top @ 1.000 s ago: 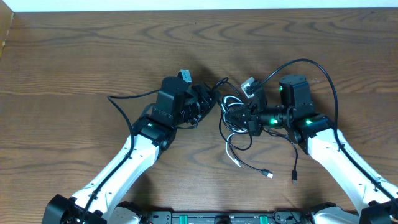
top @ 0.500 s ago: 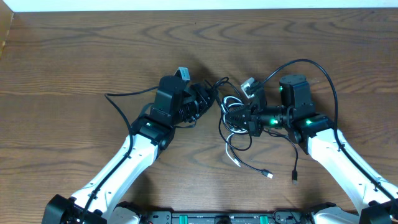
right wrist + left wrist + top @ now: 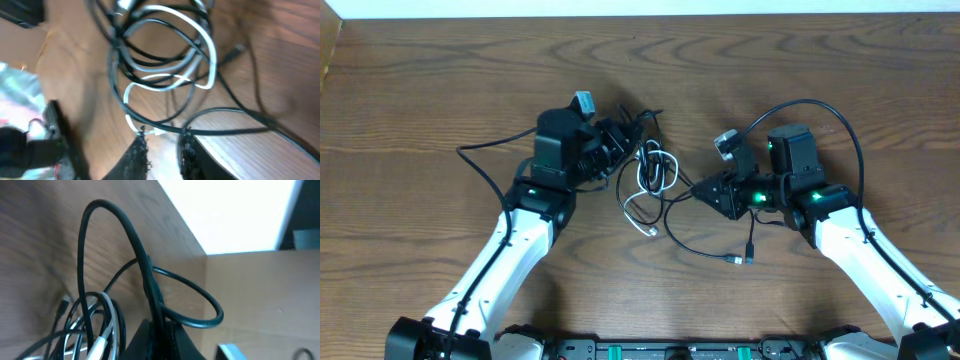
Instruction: Untangle cables
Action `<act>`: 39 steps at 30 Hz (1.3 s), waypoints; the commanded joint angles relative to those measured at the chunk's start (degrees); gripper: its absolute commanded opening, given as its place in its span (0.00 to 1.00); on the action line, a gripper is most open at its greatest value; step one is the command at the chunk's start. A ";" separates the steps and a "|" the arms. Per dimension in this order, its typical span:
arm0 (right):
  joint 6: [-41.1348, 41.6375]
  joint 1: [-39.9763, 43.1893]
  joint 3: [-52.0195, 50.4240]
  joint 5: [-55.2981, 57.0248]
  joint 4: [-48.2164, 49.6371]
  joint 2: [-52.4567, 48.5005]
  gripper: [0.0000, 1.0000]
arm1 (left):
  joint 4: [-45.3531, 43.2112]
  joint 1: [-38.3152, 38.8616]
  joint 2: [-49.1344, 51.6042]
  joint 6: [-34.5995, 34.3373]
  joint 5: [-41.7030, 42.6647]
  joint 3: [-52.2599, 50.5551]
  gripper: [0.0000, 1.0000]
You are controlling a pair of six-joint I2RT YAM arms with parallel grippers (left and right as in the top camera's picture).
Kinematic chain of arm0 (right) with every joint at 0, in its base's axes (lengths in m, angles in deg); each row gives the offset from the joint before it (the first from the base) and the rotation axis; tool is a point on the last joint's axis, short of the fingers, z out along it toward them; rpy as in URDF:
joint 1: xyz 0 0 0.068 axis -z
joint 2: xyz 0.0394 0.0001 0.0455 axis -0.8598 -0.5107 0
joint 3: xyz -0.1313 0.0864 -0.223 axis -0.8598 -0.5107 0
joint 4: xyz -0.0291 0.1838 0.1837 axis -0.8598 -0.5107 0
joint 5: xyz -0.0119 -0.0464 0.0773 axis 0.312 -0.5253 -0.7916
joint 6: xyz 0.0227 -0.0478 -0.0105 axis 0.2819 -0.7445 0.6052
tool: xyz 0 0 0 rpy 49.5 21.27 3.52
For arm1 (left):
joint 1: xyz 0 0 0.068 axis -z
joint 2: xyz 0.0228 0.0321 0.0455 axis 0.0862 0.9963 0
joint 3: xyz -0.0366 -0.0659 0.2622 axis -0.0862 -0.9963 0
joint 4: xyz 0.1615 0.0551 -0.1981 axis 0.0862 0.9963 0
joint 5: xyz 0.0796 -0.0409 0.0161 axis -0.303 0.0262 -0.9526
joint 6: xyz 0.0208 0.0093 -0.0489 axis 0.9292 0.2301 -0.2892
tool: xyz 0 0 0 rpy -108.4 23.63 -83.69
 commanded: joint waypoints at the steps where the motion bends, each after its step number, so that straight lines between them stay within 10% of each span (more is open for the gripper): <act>1: 3.72 -0.50 0.09 3.65 -0.31 0.26 0.33 | -3.13 -0.66 -1.09 0.55 6.78 0.61 0.08; 9: 14.71 -0.50 0.07 11.21 0.79 0.26 0.48 | -10.99 -0.61 -1.09 -4.50 10.80 0.61 0.07; 39: 9.53 -5.03 0.07 16.20 7.34 0.24 0.47 | -14.32 -0.61 -1.09 -7.21 20.55 0.61 0.07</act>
